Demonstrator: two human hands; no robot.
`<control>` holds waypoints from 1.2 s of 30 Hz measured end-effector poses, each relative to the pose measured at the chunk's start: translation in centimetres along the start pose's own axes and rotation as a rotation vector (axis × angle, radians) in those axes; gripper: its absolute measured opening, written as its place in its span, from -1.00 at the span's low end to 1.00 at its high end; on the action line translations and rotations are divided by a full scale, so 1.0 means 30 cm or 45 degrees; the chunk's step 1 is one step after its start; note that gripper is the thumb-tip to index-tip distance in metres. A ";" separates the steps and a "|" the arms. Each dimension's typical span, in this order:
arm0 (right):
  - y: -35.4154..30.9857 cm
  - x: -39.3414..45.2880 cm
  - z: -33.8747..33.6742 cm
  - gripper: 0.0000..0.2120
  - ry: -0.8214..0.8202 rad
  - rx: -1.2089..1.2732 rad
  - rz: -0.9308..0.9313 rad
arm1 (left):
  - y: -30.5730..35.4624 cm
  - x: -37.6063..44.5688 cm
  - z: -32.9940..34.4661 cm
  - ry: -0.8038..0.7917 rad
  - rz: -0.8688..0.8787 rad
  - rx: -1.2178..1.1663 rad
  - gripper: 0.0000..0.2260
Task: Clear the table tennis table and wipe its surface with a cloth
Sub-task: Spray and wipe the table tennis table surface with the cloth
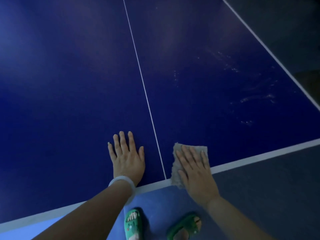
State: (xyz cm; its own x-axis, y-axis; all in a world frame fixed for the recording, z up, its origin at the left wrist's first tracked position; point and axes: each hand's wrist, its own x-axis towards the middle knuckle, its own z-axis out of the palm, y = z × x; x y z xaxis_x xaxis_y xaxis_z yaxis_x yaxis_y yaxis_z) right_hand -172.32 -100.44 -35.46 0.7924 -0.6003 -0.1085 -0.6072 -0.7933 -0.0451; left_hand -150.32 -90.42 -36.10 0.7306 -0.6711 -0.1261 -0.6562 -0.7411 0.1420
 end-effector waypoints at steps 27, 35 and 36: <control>0.714 0.118 -0.077 -0.48 0.129 0.107 0.720 | 0.696 0.086 0.072 -0.014 -0.173 0.011 -0.31; 0.860 0.191 -0.088 -0.49 0.098 0.055 -0.204 | 0.699 0.084 0.061 -0.012 -0.195 -0.013 -0.28; 0.950 0.205 -0.094 -0.51 0.083 0.195 0.076 | 0.701 0.084 0.061 -0.011 -0.195 -0.007 -0.29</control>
State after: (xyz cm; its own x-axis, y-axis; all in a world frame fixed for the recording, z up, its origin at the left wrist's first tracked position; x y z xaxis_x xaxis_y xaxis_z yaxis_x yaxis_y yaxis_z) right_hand -184.58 -127.02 -34.63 0.7537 -0.6553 -0.0507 -0.6512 -0.7342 -0.1920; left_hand -162.62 -107.73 -35.23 0.8205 -0.5503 -0.1551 -0.5360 -0.8347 0.1261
